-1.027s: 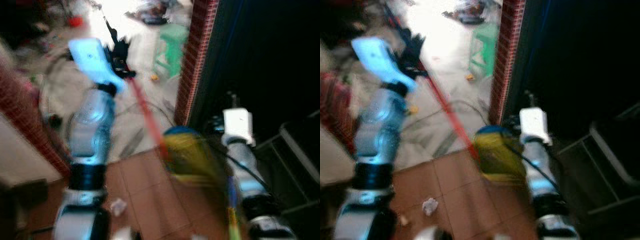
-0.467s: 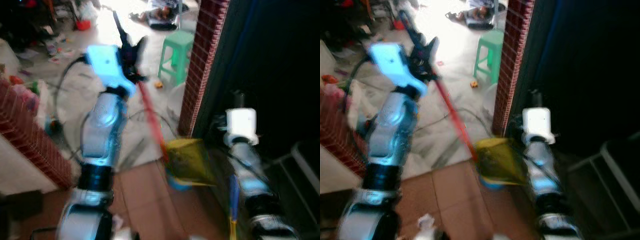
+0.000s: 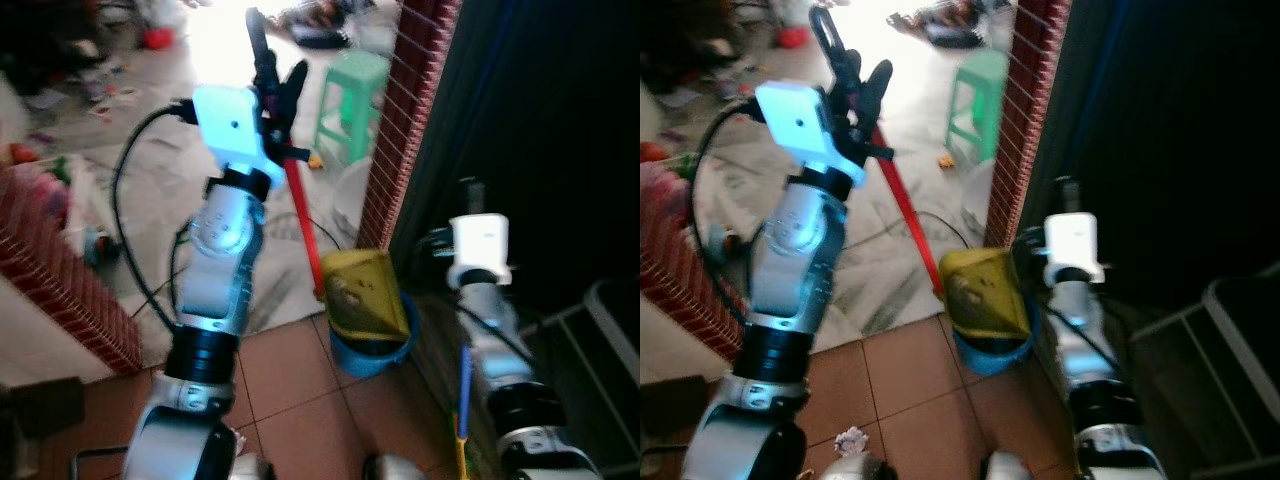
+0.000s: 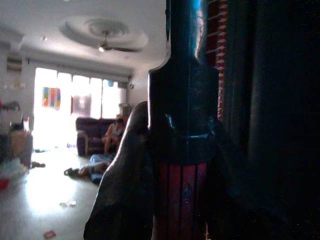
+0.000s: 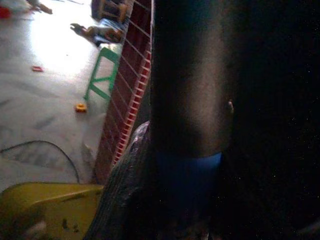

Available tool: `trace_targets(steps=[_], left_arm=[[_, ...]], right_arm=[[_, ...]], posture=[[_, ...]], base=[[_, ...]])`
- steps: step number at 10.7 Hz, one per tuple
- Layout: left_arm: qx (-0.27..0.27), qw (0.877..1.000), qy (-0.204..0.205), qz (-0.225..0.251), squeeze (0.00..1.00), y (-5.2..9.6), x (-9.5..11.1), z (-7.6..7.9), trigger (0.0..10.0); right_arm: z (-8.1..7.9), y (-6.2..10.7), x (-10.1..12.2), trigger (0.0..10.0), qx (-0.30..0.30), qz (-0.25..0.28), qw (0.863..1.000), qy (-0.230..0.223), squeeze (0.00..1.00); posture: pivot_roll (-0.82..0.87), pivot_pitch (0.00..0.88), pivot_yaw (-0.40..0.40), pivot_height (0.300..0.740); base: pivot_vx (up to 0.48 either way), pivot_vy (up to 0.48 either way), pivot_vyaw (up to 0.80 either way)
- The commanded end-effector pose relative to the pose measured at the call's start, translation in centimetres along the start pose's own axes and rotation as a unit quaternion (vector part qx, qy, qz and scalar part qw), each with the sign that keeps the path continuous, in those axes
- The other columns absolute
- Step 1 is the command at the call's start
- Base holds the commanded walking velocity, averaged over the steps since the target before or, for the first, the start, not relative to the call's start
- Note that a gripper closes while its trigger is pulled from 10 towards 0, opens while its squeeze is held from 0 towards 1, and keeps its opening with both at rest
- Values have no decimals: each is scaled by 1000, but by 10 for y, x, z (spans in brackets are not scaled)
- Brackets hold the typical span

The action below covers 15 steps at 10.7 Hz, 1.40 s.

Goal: Sweep floor

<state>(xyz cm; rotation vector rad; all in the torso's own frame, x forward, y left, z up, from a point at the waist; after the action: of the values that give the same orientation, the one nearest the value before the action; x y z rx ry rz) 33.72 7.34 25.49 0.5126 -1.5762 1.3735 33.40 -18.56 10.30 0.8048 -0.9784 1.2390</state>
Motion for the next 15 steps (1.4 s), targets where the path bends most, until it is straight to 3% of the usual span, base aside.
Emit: trace_targets(steps=[1,5,8,12,15], left_arm=[[-22,998,-31,40,0,-3,12,7,10000],[-61,995,-47,67,0,-2,2,36,10000],[-143,984,-61,82,0,3,-5,71,10000],[-148,983,-62,84,0,1,-10,81,10000],[-194,970,-94,108,0,5,-15,94,10000]], right_arm=[[5,-7,14,10000,-9,29,1000,2,0],[3,-8,23,10000,-8,45,999,-14,0],[14,-11,20,10000,-24,37,999,-11,0],[12,-5,17,10000,-22,37,999,-15,0],[9,-4,21,10000,-13,46,999,-26,0]], posture=[[-59,0,17,740],[-73,0,24,740],[-88,0,36,740],[-92,0,41,740],[-93,0,40,740]], base=[[0,0,0],[0,0,0],[0,0,0],[0,0,0],[0,0,0]])
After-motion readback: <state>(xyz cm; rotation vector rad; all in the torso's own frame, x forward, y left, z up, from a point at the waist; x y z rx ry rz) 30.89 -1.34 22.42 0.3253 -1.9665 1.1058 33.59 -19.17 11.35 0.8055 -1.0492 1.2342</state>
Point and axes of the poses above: a point about 5 cm out from each wrist's last joint towards the gripper, its own y axis pointing back from the gripper into the wrist, its own x axis along the axis of the wrist's last joint, z = x × y, the point moved 1 cm from there along -y, pointing out of the wrist towards the gripper, and after that the axes turned 5 degrees about y, right-handed, at the moved point
